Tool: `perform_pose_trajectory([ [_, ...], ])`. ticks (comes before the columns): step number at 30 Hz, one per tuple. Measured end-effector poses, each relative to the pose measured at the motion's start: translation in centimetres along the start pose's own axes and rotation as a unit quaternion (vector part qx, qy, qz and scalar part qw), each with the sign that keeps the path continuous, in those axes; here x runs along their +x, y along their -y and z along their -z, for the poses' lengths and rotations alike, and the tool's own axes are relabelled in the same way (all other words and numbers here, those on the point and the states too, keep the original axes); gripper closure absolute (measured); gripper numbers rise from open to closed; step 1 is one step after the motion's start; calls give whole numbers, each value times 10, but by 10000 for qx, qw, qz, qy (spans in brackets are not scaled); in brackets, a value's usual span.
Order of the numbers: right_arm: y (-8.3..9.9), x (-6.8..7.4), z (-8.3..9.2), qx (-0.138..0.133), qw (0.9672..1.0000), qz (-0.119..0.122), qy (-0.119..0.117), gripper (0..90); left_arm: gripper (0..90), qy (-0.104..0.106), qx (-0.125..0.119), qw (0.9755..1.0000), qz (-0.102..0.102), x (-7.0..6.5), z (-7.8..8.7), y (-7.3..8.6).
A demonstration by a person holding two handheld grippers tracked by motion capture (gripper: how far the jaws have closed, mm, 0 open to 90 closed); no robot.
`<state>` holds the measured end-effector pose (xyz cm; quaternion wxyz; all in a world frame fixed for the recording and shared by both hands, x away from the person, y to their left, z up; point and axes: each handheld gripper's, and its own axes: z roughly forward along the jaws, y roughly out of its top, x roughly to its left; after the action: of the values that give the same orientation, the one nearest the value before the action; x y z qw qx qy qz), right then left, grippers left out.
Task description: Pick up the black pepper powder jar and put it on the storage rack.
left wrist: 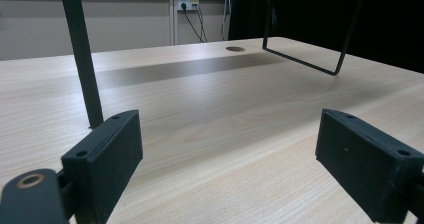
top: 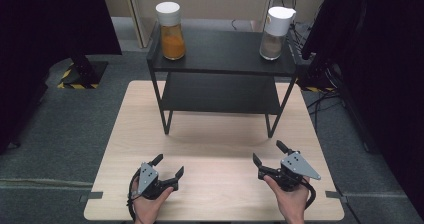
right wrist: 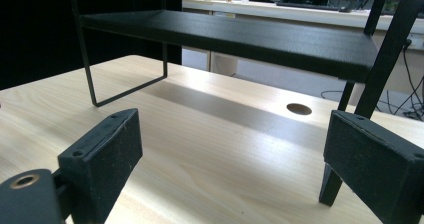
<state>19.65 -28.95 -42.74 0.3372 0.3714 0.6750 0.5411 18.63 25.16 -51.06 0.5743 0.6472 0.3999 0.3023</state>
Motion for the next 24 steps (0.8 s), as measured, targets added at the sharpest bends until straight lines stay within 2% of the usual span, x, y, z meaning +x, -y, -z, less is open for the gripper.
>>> perform_pose_trajectory([
  [6,10,1,1,11,10000,35,29,89,108,0,-7,10000,5,0,0,0],
  [11,16,2,0,258,9996,69,94,89,108,-5,-6,10000,-1,0,0,0],
  [24,33,-2,4,493,9986,-84,161,90,108,-7,4,10000,3,0,0,0],
])
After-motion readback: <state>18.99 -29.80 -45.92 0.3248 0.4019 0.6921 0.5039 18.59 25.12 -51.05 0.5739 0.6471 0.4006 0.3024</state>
